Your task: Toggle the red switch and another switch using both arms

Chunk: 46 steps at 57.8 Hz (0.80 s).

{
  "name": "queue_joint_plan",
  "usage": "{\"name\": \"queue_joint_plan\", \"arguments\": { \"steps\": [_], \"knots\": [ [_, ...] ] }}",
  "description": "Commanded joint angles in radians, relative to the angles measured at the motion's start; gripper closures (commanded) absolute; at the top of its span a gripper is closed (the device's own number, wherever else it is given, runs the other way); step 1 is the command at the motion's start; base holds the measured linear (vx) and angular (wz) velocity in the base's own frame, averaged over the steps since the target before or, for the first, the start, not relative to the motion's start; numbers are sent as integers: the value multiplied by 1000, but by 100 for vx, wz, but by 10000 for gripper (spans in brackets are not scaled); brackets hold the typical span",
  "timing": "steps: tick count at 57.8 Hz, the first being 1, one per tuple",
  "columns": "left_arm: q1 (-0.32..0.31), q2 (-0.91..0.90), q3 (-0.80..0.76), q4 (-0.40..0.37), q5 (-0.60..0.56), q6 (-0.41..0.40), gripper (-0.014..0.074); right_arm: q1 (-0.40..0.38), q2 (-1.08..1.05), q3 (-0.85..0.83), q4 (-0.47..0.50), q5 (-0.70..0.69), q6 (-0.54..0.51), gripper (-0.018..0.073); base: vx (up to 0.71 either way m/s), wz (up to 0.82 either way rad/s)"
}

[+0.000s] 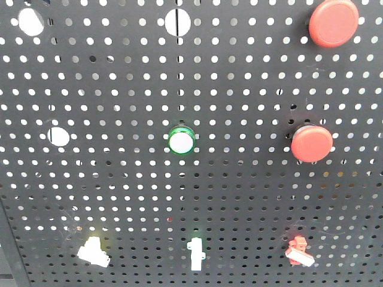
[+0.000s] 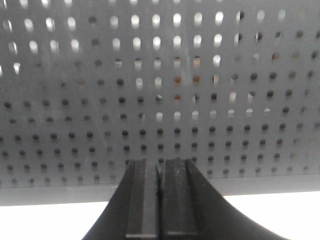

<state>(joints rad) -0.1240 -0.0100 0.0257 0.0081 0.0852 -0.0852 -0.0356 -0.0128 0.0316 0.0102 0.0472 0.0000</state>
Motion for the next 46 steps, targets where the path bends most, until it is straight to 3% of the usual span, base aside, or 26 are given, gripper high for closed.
{"name": "queue_joint_plan", "arguments": {
  "steps": [1,5,9,19,27,37,46],
  "knots": [
    [2,-19,17,-8,-137,-2,594,-7,-10,2,-10,-240,20,565,0,0],
    [2,-19,-4,-8,-185,-3,594,-7,-10,-28,-10,-302,64,565,0,0],
    [2,-17,-52,-8,-179,-3,594,-7,-9,-94,-10,-279,108,565,0,0],
    [2,50,-241,-8,-131,-2,594,-7,80,-385,-18,-47,80,565,0,0],
    [2,268,-423,23,-96,47,594,-7,279,-586,-18,83,26,565,0,0],
    [2,468,-510,23,-120,50,594,-7,405,-641,-10,91,40,565,0,0],
    [2,529,-516,-8,-250,-5,594,-7,427,-640,-10,97,68,565,0,0]
  ]
}}
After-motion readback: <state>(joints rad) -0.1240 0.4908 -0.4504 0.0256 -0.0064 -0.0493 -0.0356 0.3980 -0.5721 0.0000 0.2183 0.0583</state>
